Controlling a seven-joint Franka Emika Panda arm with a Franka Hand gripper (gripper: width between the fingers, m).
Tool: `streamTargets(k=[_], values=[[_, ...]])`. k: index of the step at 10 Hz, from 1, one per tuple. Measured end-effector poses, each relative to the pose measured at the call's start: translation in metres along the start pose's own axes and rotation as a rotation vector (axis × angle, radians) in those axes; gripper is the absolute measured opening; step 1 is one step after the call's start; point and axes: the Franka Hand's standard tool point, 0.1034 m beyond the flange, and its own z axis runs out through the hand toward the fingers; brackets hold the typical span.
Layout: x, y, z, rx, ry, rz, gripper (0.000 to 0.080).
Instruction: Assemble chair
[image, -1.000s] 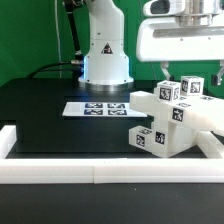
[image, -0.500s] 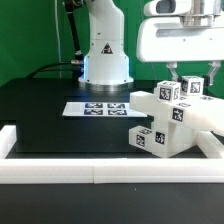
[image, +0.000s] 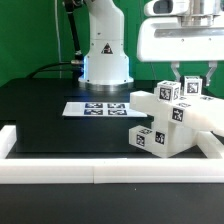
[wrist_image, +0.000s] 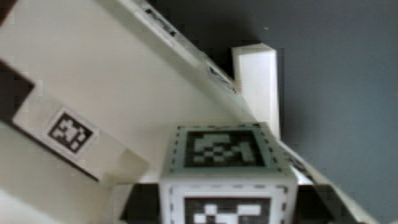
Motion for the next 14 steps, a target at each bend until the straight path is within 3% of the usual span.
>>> streamTargets(k=[12, 14], values=[[-0.0001, -0.0001, 0.0002, 0.014, -0.011, 0.761, 0.0288], [0.0, -0.0002, 0.0001, 0.014, -0.011, 0.738, 0.0288]])
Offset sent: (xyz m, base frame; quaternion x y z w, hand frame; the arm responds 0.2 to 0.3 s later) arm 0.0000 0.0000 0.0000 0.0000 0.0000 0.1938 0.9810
